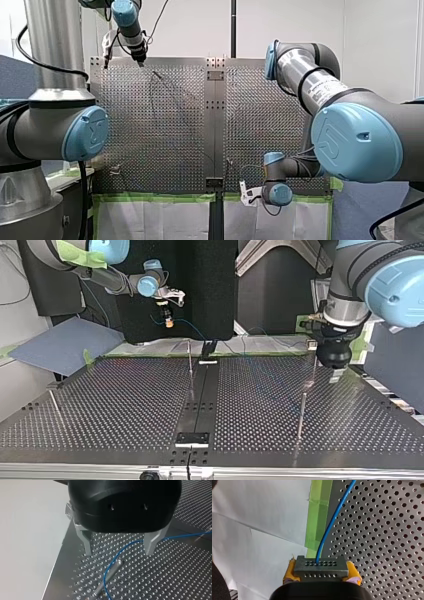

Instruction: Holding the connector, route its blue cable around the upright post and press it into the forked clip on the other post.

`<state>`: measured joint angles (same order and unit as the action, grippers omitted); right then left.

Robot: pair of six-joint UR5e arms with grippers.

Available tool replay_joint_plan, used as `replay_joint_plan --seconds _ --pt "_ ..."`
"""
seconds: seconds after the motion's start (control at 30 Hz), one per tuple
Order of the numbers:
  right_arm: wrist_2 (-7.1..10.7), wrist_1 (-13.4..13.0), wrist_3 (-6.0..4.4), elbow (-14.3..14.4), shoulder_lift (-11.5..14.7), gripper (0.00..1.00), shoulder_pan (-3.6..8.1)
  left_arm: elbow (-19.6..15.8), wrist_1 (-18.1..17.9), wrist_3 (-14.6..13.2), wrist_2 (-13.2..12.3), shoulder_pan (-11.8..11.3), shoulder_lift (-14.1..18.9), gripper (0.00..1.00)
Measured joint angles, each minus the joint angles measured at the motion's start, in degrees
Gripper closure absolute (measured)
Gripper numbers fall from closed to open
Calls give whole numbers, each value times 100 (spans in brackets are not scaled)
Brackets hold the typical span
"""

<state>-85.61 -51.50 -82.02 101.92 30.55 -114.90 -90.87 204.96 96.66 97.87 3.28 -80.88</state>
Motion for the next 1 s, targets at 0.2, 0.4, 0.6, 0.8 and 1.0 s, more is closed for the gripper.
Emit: replay_joint_plan --seconds 0.2,0.4,0.6,0.8,1.0 --pt "0 23 5 -1 -1 100 -4 1 -245 -228 -222 31 -27 0" --pt "28 12 -4 0 0 100 -6 1 -523 -504 -344 165 -141 0" --pt "150 12 -59 -11 -1 100 -10 -5 -831 -813 -224 437 -176 0" --pt "173 23 -56 -16 0 100 -15 -7 -1123 -1104 39 724 -358 0" --pt "175 25 -53 -18 -1 100 -17 -15 -1429 -1411 345 1031 -656 0"
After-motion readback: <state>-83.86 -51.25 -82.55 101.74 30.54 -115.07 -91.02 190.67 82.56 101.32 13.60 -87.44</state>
